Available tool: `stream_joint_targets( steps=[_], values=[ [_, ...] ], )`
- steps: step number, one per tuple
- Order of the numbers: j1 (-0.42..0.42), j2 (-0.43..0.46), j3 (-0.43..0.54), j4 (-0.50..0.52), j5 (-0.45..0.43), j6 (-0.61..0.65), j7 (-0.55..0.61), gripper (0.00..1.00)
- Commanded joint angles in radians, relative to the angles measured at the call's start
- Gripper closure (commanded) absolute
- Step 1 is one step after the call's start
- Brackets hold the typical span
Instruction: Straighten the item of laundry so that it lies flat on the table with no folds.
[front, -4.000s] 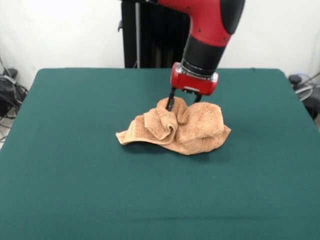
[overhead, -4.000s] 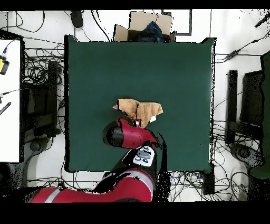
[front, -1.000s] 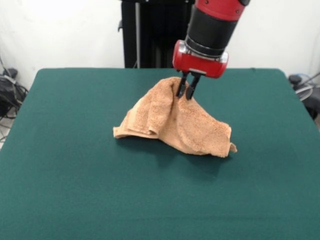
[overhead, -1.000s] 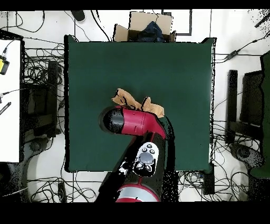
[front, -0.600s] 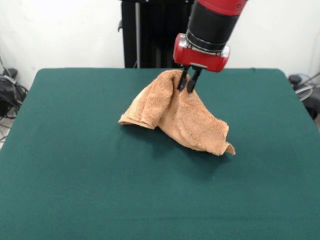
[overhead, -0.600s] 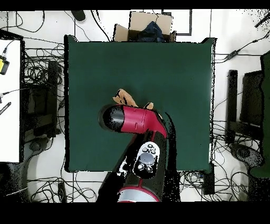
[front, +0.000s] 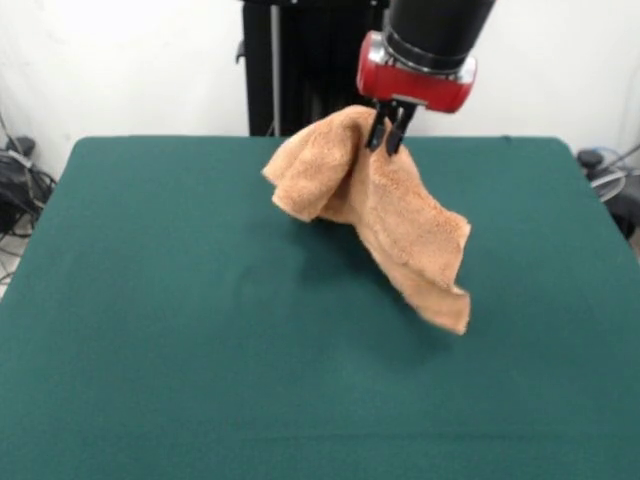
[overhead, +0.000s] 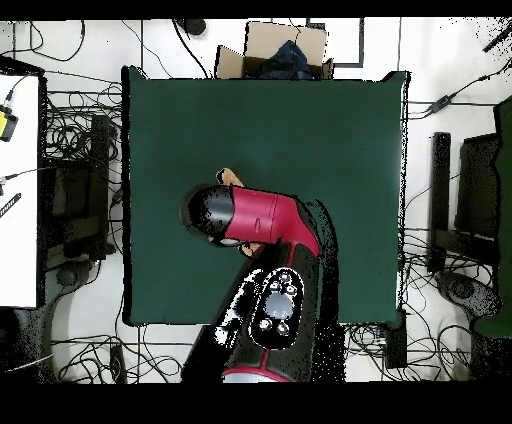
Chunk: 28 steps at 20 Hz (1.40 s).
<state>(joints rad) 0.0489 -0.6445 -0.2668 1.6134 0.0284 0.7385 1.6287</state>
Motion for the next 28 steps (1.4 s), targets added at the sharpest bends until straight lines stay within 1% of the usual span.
stream_joint_targets(
  steps=[1, 3, 6, 13, 24, 28],
  values=[
    [0.018, -0.059, 0.001, -0.068, -0.04, 0.191, 0.107, 1.0],
    [0.022, -0.072, 0.004, -0.085, -0.029, 0.239, 0.125, 1.0],
    [0.026, -0.088, 0.012, -0.091, -0.025, 0.264, 0.132, 1.0],
    [0.028, -0.098, 0.016, -0.077, -0.032, 0.226, 0.152, 1.0],
    [0.044, -0.076, 0.008, -0.138, -0.026, 0.239, 0.196, 1.0],
    [0.05, -0.088, 0.005, -0.083, -0.026, 0.186, 0.197, 1.0]
  ],
)
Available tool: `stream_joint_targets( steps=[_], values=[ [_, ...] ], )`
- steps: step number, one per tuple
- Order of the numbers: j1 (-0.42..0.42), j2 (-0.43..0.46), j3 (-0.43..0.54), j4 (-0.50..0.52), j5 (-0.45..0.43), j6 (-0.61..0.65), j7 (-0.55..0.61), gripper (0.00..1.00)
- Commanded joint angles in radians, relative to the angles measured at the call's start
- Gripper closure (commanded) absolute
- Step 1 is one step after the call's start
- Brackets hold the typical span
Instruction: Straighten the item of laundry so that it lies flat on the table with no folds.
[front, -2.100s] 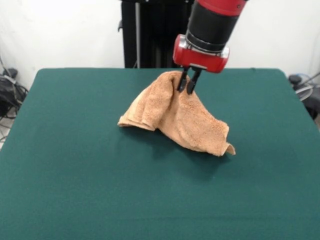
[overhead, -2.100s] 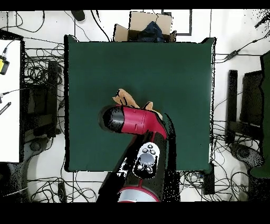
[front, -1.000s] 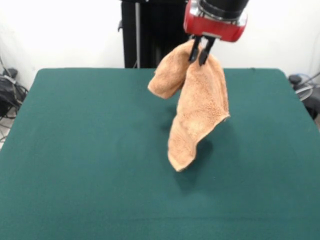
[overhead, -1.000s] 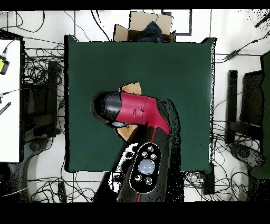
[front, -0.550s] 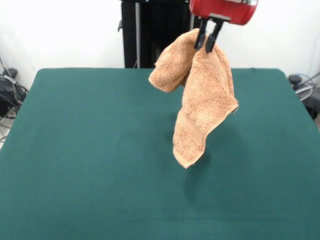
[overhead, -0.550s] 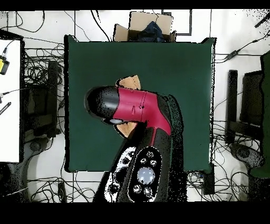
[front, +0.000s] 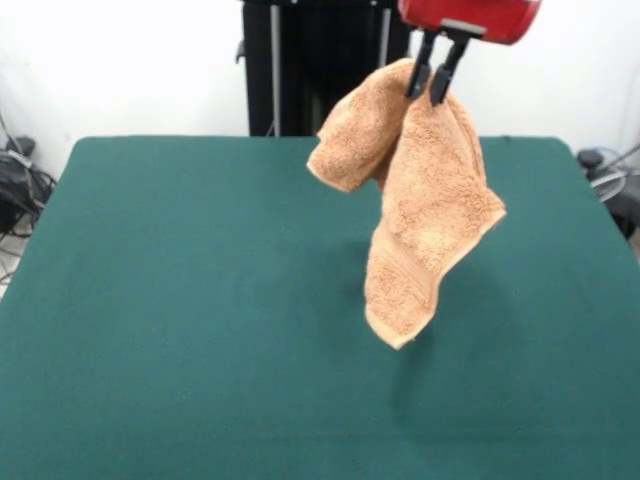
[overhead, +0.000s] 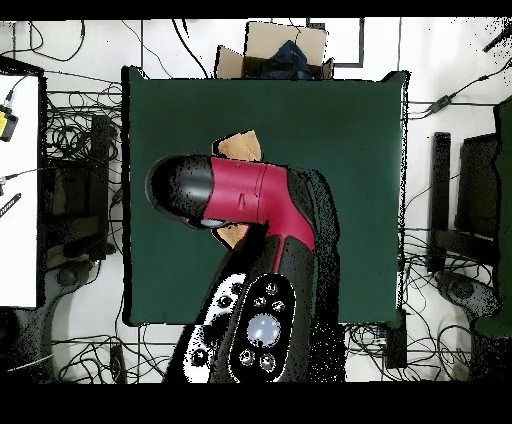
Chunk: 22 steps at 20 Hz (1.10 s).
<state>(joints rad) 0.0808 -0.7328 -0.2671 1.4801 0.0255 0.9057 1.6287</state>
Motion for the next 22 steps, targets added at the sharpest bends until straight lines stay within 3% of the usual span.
stream_joint_targets(
  steps=[1, 22],
  values=[
    [0.018, 0.0, 0.006, 0.05, -0.022, 0.02, 0.196, 1.0],
    [0.042, -0.03, -0.01, 0.079, -0.027, 0.051, 0.2, 1.0]
  ],
)
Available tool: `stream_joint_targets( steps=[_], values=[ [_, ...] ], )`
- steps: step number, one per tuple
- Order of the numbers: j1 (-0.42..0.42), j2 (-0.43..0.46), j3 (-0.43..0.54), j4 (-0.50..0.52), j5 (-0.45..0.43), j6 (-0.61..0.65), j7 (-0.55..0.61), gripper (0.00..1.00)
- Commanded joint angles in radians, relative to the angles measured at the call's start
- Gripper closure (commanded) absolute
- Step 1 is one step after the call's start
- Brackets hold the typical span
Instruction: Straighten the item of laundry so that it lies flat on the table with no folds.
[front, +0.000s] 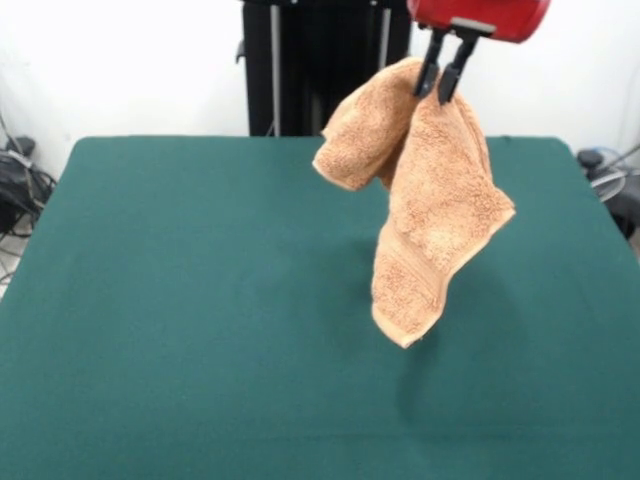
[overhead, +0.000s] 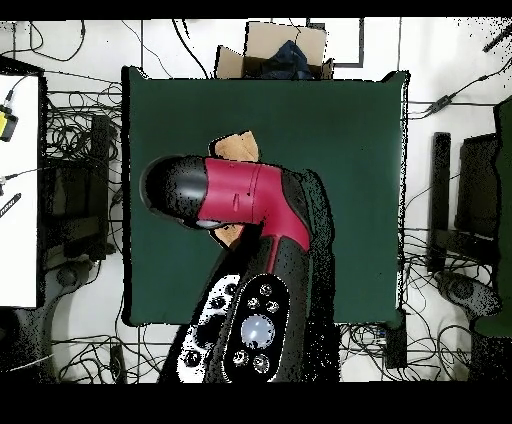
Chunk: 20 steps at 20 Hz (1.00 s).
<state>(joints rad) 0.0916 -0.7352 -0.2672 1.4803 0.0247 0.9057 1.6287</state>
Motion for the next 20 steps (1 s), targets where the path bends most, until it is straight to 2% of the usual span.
stream_joint_targets(
  steps=[1, 11, 20],
  values=[
    [0.037, -0.028, -0.016, 0.073, -0.031, 0.057, 0.204, 1.0],
    [0.195, 0.025, -0.206, 0.005, -0.138, 0.051, 0.324, 1.0],
    [0.263, 0.073, -0.311, -0.026, -0.175, 0.037, 0.347, 1.0]
  ],
)
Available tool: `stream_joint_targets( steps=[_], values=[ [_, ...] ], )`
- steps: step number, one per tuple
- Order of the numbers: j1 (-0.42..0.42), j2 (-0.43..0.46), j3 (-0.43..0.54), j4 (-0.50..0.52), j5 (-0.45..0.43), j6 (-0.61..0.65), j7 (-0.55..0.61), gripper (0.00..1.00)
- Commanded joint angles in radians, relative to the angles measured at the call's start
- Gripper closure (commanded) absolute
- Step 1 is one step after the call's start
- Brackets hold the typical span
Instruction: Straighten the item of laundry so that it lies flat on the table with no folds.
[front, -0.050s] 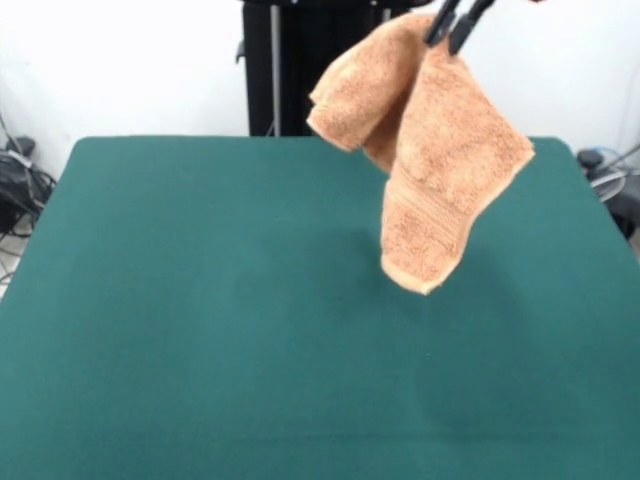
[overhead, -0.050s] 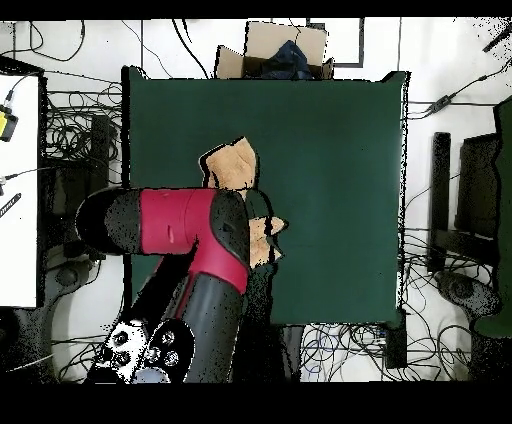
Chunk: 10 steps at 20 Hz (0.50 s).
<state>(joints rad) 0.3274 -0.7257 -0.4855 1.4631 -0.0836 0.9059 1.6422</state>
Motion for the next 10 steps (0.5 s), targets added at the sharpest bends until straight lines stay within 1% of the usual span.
stream_joint_targets(
  steps=[1, 5, 10],
  values=[
    [0.035, 0.073, -0.104, -0.015, -0.071, 0.032, 0.338, 1.0],
    [0.051, 0.094, -0.134, -0.036, -0.077, 0.023, 0.334, 1.0],
    [0.053, 0.113, -0.143, -0.037, -0.05, 0.004, 0.316, 1.0]
  ],
)
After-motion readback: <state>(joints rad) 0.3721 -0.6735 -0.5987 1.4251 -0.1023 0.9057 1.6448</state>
